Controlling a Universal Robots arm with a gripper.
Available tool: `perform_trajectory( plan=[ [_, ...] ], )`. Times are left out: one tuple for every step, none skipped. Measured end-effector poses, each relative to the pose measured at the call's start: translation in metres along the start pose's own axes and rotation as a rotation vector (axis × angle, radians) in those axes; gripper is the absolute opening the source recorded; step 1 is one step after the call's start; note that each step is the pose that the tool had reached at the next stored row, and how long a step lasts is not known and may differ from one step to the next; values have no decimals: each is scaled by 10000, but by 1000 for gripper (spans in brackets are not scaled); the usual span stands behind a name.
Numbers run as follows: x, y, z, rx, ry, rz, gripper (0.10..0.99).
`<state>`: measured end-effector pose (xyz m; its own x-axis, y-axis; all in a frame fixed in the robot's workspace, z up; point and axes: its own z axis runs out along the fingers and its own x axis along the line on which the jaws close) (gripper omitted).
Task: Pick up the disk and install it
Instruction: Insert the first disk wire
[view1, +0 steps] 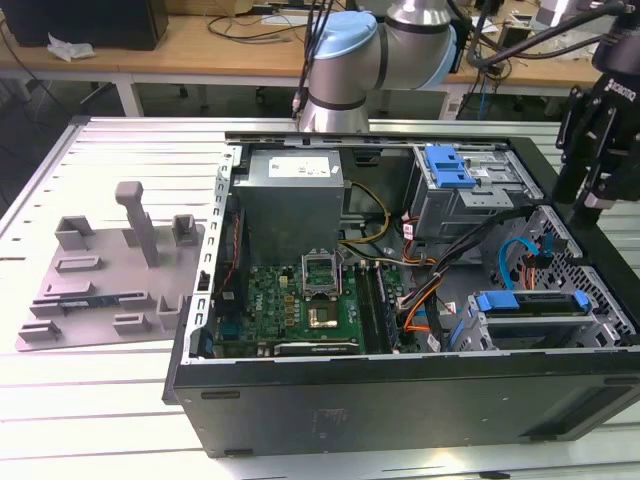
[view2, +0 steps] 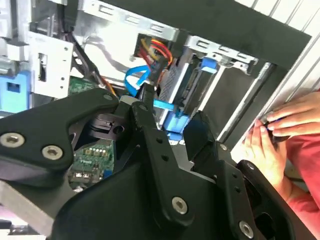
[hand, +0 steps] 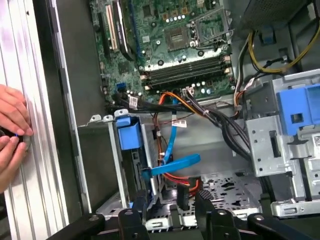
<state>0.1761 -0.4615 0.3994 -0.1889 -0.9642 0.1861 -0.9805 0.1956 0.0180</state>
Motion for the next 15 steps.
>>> perform_trajectory(
  plan=[
    [-19,-34,5,4,19,3,514],
    [-45,-79,12,8,42,9,514],
    [-72,-114,19,13,70,14,514],
    [-88,-126,28,14,83,24,514],
    [-116,-136,45,14,107,45,514],
    [-134,-144,53,17,135,59,514],
    [-148,-150,60,21,162,71,514],
    [-168,-154,71,30,230,96,514],
    [-181,-154,78,43,310,117,514],
    [-188,-152,84,52,371,133,502],
    [-205,-150,97,77,527,171,431],
    [-217,-148,106,94,639,199,361],
    [-224,-147,115,111,743,223,361],
    [-227,-147,120,127,837,242,361],
    [-231,-147,125,154,989,264,361]
  ],
)
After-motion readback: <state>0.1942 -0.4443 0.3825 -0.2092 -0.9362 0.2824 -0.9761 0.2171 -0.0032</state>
